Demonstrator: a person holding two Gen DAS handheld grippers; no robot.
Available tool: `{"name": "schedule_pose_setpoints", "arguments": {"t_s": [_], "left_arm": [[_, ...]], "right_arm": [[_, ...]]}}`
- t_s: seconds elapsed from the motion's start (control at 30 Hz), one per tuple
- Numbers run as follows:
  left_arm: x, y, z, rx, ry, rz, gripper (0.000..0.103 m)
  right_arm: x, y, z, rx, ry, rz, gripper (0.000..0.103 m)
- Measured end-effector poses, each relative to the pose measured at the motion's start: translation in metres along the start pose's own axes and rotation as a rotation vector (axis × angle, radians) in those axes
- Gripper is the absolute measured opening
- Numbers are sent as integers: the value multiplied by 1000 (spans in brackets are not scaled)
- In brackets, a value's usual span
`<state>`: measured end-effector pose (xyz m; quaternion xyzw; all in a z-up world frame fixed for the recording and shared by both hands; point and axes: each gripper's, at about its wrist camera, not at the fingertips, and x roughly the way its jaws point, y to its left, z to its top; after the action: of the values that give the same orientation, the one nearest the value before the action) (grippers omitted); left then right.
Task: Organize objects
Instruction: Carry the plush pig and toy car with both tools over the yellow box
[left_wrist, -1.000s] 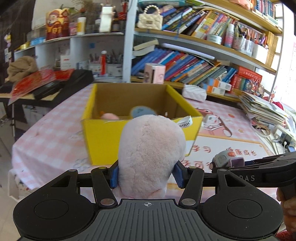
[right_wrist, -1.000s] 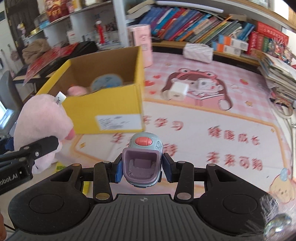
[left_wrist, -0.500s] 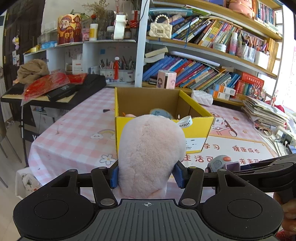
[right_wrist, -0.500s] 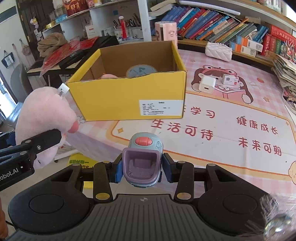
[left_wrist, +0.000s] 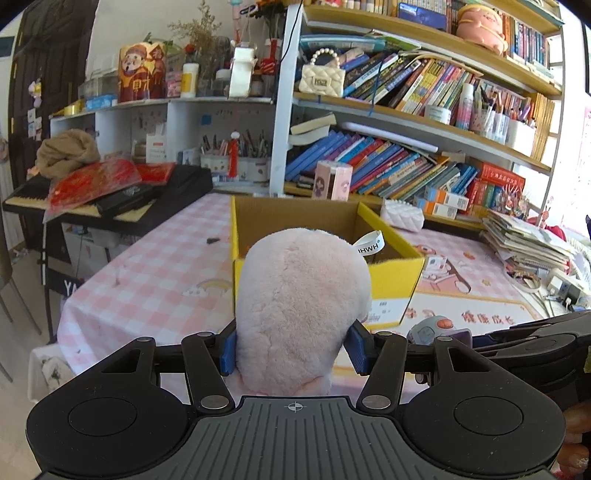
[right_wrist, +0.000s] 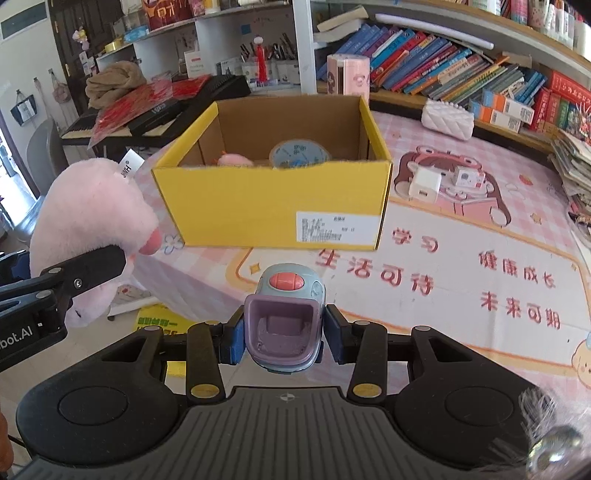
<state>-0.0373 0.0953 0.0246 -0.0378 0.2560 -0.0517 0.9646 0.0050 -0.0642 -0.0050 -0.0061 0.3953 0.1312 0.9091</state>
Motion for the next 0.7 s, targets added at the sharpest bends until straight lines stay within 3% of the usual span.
{"name": "schedule_pose_setpoints", "arguments": {"t_s": [0.4,0.7], "left_arm": [[36,-4,52,39,-93,17,55],[92,-9,76,42,-72,52,55]], "right_arm": [[9,-16,71,16,-147,17,40],[37,-39,133,-2,-210,13,40]]}}
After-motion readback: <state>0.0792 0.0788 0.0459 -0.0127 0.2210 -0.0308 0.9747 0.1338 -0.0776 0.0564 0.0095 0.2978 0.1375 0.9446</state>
